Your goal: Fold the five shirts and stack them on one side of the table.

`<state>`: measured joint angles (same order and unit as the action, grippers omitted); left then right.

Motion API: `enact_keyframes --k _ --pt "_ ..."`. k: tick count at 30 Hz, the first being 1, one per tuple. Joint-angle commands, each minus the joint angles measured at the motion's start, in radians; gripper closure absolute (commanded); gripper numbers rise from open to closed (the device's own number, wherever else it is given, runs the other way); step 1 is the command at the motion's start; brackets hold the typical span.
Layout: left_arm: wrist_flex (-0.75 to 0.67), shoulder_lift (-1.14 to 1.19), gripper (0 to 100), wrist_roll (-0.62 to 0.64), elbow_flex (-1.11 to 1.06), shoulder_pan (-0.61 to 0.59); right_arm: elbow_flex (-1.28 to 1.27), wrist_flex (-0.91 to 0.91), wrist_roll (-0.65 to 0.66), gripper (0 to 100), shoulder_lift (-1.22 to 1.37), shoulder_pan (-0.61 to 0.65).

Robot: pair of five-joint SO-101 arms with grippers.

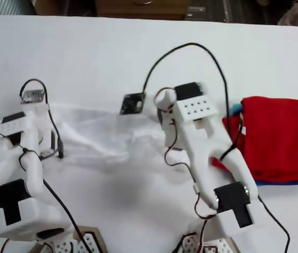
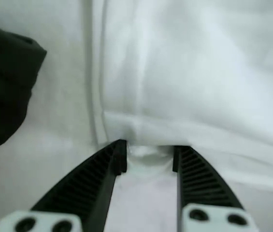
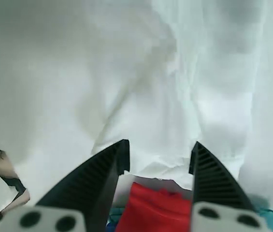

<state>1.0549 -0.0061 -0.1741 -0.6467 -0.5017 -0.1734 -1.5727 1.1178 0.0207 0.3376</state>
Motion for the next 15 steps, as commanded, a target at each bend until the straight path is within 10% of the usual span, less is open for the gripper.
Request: enact_keyframes --k 1,15 --pt "-0.014 -0.032 82 -0.012 0.004 0.012 -0.005 0.051 0.006 78.7 -0.056 -0.048" --pt "-0.014 -0.032 82 -0.012 0.004 0.012 -0.247 0.357 0.006 79.0 -0.056 -0.077"
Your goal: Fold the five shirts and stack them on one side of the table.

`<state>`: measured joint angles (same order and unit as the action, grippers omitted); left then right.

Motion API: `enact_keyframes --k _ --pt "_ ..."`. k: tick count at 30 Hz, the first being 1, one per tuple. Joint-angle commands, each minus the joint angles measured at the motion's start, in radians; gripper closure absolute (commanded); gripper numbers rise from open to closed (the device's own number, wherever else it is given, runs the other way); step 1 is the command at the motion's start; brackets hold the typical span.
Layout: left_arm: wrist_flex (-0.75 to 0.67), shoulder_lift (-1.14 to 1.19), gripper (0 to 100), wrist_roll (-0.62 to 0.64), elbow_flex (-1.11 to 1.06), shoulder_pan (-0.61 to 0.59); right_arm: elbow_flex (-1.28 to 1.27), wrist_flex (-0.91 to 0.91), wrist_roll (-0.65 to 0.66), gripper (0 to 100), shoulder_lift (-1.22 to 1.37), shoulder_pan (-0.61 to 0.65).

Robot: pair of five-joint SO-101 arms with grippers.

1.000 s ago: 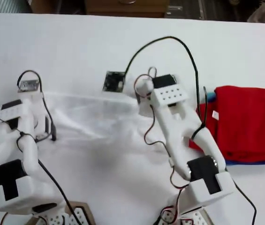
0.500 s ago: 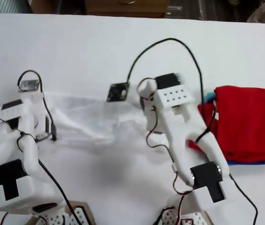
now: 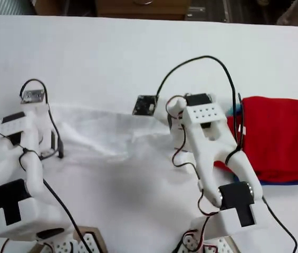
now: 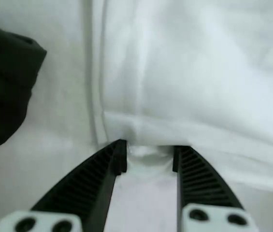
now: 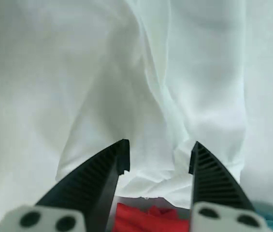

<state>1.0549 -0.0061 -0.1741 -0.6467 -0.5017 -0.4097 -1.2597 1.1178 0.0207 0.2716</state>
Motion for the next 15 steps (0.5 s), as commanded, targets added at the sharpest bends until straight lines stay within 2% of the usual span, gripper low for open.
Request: enact_keyframes --k 1,6,15 --pt "-0.014 -0.032 82 -0.012 0.004 0.012 -0.017 0.051 0.006 80.4 -0.056 -0.012" --pt "-0.014 -0.032 82 -0.012 0.004 0.012 -0.018 0.054 0.006 98.2 -0.056 -0.012" --pt "-0.014 -0.034 82 -0.012 0.004 0.012 0.04 0.056 0.006 98.0 -0.058 -0.01"
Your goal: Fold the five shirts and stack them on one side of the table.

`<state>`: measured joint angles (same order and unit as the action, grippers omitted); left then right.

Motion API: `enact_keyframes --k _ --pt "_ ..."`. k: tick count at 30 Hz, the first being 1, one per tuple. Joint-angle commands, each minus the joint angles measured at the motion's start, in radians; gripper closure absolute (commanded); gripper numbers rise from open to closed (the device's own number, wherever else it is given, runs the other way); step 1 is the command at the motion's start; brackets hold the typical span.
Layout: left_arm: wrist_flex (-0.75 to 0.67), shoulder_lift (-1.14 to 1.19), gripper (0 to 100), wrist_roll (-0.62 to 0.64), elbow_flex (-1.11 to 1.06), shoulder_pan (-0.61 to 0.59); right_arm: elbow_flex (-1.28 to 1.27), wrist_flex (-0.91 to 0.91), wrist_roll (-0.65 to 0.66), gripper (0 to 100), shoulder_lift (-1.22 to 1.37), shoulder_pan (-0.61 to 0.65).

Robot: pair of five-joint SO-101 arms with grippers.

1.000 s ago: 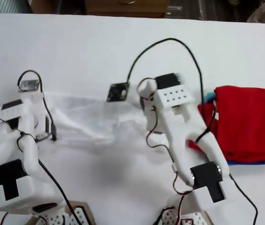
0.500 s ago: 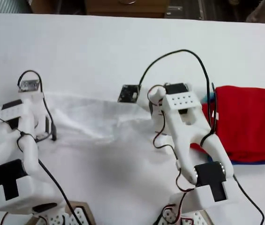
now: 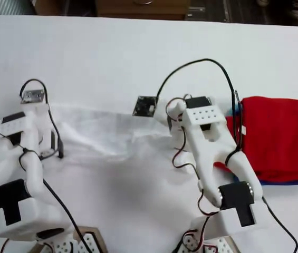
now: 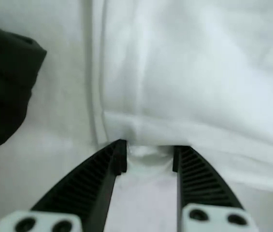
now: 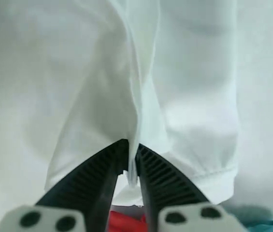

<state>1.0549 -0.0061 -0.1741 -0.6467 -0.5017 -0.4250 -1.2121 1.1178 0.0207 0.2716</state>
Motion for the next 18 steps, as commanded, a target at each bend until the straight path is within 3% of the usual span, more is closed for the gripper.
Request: enact_keyframes --k 1,11,18 --pt "-0.014 -0.034 82 -0.012 0.004 0.012 0.069 0.007 0.006 98.0 -0.058 -0.01" --pt "-0.014 -0.034 82 -0.012 0.004 0.012 0.157 0.008 0.006 97.9 -0.056 -0.004" --pt "-0.014 -0.034 82 -0.012 0.004 0.012 0.157 0.114 0.006 97.8 -0.045 -0.01"
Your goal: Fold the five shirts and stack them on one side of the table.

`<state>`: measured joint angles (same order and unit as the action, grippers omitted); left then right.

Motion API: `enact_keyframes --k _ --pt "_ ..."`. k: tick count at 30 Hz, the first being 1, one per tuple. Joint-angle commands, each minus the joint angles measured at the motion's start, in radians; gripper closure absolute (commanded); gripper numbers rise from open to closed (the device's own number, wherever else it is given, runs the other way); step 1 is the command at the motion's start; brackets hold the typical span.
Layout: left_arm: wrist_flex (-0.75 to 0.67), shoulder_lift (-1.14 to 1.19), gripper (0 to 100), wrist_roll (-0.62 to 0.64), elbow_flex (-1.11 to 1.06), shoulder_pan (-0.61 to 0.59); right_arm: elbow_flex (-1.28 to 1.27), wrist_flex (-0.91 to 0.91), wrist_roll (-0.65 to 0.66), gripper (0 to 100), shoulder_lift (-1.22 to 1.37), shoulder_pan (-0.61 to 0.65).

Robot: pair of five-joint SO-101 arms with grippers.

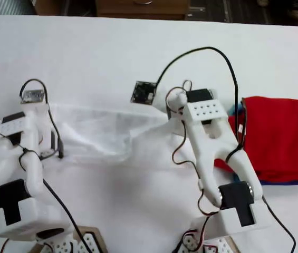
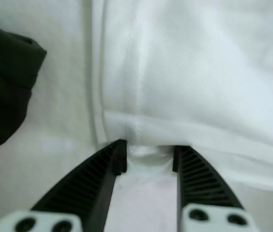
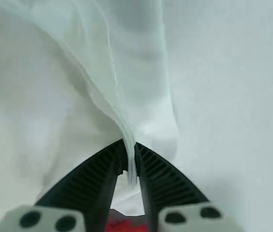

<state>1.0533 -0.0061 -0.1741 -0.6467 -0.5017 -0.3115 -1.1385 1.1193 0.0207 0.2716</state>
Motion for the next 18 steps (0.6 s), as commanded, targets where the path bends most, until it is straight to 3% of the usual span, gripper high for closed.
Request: enact_keyframes --k 1,8,15,18 --pt "-0.012 -0.034 82 -0.012 0.004 0.012 0.048 0.047 0.005 97.8 -0.031 -0.01" --pt "-0.012 -0.034 82 -0.012 0.002 0.012 0.049 0.056 0.005 97.4 0.062 -0.008" --pt "-0.012 -0.032 82 -0.012 0.001 0.012 0.104 -0.061 0.005 80.7 0.001 -0.004" --pt "-0.014 -0.032 82 -0.012 0.001 0.012 0.16 -0.087 -0.002 80.5 -0.061 -0.012"
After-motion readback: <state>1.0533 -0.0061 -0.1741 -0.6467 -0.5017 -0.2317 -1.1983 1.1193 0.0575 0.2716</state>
